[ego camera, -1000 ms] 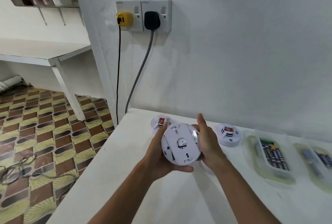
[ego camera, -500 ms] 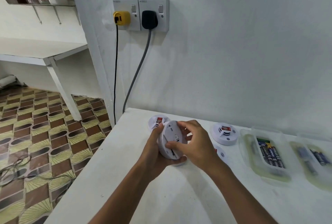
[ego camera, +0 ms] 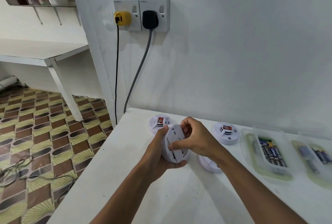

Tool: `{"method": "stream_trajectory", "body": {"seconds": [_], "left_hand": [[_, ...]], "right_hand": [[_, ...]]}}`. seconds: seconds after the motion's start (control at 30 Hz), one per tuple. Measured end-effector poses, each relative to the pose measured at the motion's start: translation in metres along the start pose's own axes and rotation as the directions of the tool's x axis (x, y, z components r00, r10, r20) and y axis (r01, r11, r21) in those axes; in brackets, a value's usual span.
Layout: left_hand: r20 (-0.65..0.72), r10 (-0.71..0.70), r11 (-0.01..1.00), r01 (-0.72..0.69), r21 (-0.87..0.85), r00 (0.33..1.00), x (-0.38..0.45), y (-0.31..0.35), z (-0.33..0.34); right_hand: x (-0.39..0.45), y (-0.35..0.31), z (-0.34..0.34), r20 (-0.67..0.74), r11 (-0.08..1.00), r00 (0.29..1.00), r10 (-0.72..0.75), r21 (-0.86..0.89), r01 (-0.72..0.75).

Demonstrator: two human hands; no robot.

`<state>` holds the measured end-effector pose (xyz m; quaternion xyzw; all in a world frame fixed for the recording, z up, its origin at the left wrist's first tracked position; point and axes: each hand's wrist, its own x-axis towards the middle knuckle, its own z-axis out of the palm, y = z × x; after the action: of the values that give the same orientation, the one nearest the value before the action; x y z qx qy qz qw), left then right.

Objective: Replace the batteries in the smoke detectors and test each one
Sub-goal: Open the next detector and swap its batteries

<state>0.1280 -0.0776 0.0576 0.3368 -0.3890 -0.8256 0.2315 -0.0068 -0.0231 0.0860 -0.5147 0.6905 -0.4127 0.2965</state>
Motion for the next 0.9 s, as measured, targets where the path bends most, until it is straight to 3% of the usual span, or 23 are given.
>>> {"method": "stream_trajectory", "body": {"seconds": [0.13,0.33,0.47,0.57,0.7,0.77,0.83,0.9], "left_hand": [[-0.006,-0.011,1.000,0.011,0.002,1.000,0.002,0.000,-0.001],[0.035,-0.036,0.991,0.041,-0.131,0.999,0.007,0.001,-0.005],[0.061,-0.060,0.985,0.069,-0.158,0.996,0.007,0.004,-0.007],[0.087,-0.070,0.977,0.086,-0.193,0.994,0.008,0.006,-0.010],[0.070,-0.112,0.945,0.128,-0.300,0.991,0.014,0.009,-0.024],[0.055,-0.119,0.937,0.130,-0.325,0.991,0.017,0.010,-0.028],[0.058,-0.123,0.926,0.135,-0.352,0.991,0.020,0.011,-0.028],[0.072,-0.126,0.916,0.144,-0.375,0.989,0.022,0.013,-0.025]], "right_hand": [[0.000,-0.004,-0.002,0.035,0.999,0.999,0.008,-0.040,-0.007],[0.000,-0.006,0.007,0.004,0.996,0.999,-0.034,-0.080,0.034],[0.004,-0.005,0.005,-0.033,0.997,0.999,-0.017,0.078,0.020],[0.011,-0.001,-0.008,0.005,0.945,0.999,0.037,0.325,-0.036],[0.037,0.022,-0.038,-0.217,0.833,0.943,0.254,0.544,-0.099],[0.055,0.037,-0.047,-0.352,0.847,0.862,0.364,0.509,-0.150],[0.073,0.053,-0.049,-0.454,0.902,0.800,0.392,0.359,-0.239],[0.090,0.068,-0.046,-0.440,0.926,0.815,0.377,0.202,-0.319]]}}
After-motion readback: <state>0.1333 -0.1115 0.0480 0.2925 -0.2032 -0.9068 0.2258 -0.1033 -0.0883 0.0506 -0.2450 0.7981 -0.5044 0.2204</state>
